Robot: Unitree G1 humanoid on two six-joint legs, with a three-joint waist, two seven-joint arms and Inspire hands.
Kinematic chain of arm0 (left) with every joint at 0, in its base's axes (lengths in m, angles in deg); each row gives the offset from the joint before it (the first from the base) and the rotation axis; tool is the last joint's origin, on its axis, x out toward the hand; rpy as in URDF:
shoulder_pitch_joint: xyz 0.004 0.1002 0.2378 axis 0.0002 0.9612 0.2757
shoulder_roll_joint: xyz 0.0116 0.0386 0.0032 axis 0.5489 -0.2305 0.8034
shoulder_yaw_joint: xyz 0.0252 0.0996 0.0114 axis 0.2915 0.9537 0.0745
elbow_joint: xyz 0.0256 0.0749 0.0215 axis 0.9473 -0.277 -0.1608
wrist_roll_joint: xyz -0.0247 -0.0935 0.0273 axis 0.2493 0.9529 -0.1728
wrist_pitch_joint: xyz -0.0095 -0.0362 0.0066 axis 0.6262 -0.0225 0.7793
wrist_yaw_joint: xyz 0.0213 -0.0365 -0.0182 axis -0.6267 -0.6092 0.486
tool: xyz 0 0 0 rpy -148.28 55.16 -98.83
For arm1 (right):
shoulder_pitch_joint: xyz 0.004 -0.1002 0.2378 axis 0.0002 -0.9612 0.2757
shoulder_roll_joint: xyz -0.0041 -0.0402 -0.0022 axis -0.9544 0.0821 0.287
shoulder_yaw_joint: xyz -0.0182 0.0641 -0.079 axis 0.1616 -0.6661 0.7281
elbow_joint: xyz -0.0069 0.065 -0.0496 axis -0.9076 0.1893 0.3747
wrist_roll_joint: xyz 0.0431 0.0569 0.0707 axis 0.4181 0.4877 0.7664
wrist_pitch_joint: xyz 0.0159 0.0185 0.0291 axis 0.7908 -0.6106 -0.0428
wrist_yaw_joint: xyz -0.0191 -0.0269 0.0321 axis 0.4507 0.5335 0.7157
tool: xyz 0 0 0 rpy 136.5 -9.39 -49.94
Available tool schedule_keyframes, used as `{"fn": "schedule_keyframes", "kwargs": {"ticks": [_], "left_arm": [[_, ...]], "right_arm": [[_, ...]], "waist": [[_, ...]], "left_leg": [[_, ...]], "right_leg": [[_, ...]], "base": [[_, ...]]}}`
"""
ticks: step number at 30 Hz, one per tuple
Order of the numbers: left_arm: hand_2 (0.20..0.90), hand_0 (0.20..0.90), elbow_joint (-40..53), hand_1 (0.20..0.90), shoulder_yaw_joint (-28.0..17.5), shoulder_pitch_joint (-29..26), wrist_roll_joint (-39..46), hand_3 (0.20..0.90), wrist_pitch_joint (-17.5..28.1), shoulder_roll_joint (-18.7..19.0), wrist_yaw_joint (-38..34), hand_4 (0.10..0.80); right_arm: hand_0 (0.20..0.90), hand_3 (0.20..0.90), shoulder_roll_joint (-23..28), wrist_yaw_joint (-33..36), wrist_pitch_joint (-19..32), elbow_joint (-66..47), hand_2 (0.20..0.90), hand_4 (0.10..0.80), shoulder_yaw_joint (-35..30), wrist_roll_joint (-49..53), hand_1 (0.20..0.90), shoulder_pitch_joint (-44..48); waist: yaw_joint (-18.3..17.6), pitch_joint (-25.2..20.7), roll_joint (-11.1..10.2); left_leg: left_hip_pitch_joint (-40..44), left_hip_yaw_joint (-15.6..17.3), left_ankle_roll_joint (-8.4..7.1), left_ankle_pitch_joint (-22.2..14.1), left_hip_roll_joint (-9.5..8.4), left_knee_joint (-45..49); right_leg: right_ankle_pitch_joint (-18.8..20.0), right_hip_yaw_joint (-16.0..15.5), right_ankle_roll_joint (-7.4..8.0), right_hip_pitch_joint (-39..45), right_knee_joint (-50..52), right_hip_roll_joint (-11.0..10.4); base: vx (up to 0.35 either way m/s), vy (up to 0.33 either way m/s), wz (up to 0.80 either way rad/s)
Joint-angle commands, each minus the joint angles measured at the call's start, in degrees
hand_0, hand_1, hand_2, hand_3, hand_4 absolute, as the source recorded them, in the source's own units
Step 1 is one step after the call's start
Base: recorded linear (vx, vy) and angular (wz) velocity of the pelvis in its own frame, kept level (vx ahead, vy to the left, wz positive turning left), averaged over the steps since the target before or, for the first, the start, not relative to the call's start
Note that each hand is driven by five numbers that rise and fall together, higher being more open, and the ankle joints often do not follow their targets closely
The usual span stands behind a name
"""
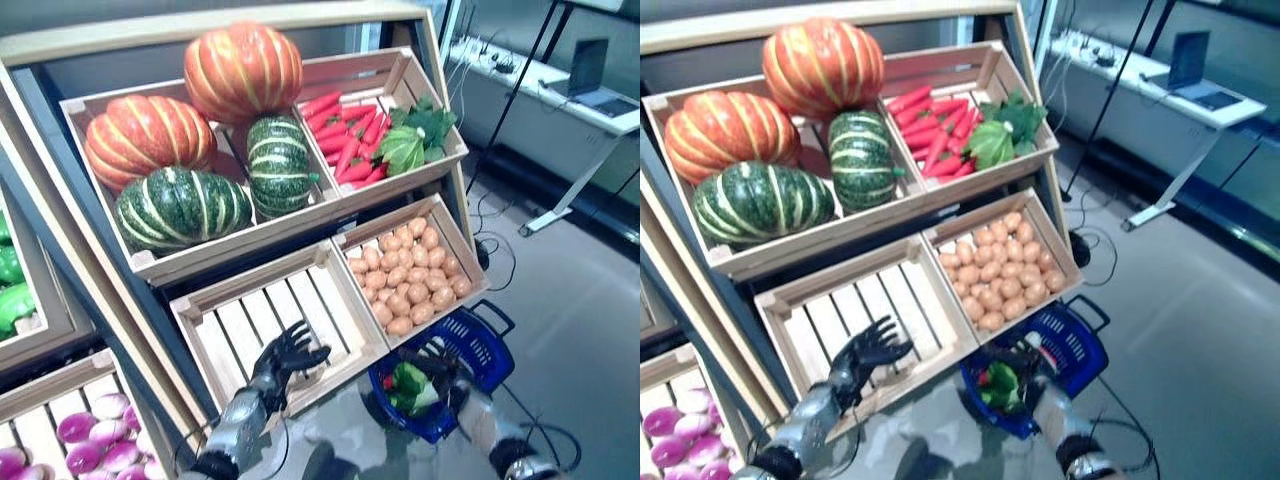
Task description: Put vegetables into the basket
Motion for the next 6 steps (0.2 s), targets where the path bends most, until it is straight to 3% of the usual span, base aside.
{"fn": "schedule_keyframes", "kwargs": {"ticks": [1, 6], "left_arm": [[0.900, 0.900, -4.03, 0.900, -0.79, -4.16, -2.19, 0.900, 5.72, -2.02, 1.42, 0.800], [0.900, 0.900, -13.95, 0.900, -1.62, -1.92, -5.60, 0.900, 6.30, -3.16, 3.63, 0.800]], "right_arm": [[0.900, 0.900, 0.11, -2.54, 6.71, -0.72, 0.900, 0.800, 0.08, -4.94, 0.900, 2.37], [0.900, 0.900, -1.75, -5.52, 9.00, 1.80, 0.900, 0.800, 1.55, -9.61, 0.900, -1.27]], "waist": [[-0.43, -2.10, 1.39], [-1.61, -2.48, 1.25]], "left_leg": [[-2.59, -0.59, 2.38, 7.78, -2.78, -7.72], [-1.91, -0.70, 2.98, 7.13, -3.33, -7.72]], "right_leg": [[5.95, 0.66, -2.77, -1.82, -2.59, 1.48], [5.45, 1.14, -2.94, -1.16, -2.77, 1.75]], "base": [[0.040, 0.019, 0.00], [0.034, 0.025, 0.04]]}}
